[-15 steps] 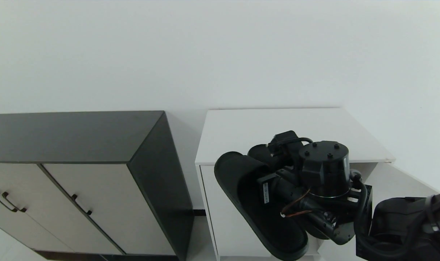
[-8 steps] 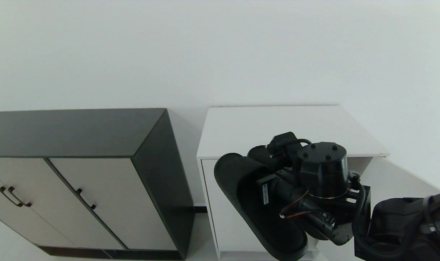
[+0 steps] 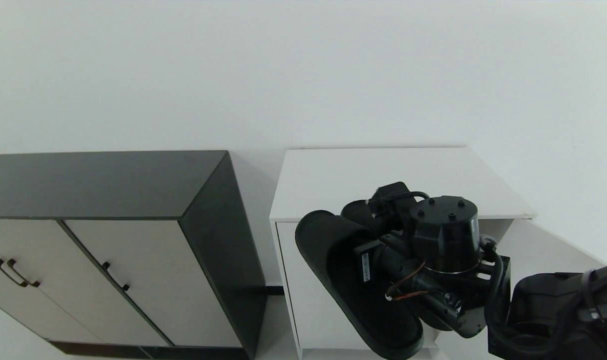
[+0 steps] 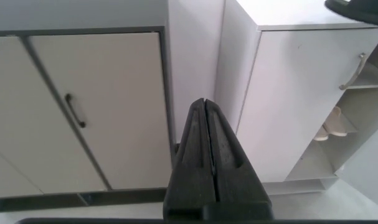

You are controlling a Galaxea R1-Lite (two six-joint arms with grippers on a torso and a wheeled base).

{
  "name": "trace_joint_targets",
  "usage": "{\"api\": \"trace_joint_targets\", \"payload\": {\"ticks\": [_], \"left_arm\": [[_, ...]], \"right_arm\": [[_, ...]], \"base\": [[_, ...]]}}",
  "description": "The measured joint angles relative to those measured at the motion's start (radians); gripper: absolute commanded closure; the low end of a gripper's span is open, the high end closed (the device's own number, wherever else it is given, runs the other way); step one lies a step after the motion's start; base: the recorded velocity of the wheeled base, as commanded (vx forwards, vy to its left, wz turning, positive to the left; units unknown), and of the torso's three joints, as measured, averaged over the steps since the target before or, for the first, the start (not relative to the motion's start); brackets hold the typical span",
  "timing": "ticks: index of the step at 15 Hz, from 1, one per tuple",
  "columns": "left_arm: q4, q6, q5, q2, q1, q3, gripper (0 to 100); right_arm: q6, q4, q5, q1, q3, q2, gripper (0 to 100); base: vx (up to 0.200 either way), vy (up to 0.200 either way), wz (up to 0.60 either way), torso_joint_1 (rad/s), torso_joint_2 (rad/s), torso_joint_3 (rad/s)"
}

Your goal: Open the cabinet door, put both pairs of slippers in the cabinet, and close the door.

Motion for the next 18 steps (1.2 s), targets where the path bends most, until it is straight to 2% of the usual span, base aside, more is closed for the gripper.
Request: {"api": "trace_joint_targets", "payload": {"ticks": [7,11,15,18], "left_arm": [[0.0,-0.001,0.0,0.0,0.001,0.0,100],[0.0,-0.001,0.0,0.0,0.001,0.0,100],[0.0,-0.002,0.0,0.0,0.001,0.0,100],[0.0,-0.003,0.0,0.0,0.001,0.0,100]], "right_arm": [[0.0,0.003,-0.001,-0.002,0.004,-0.002,100],[-0.001,0.002,-0.056,0.001,0.01,-0.014,100],[-0.001,0.006,-0.06,0.011,0.039,-0.043,100],[-0.001,0.009,-0.065,0.027,0.081,-0.077,100]], "base": [[0.0,-0.2,0.0,0.003,0.01,0.002],[0.0,-0.2,0.0,0.005,0.0,0.0],[0.0,-0.2,0.0,0.004,0.0,0.004],[0.0,0.0,0.0,0.0,0.0,0.0]]}}
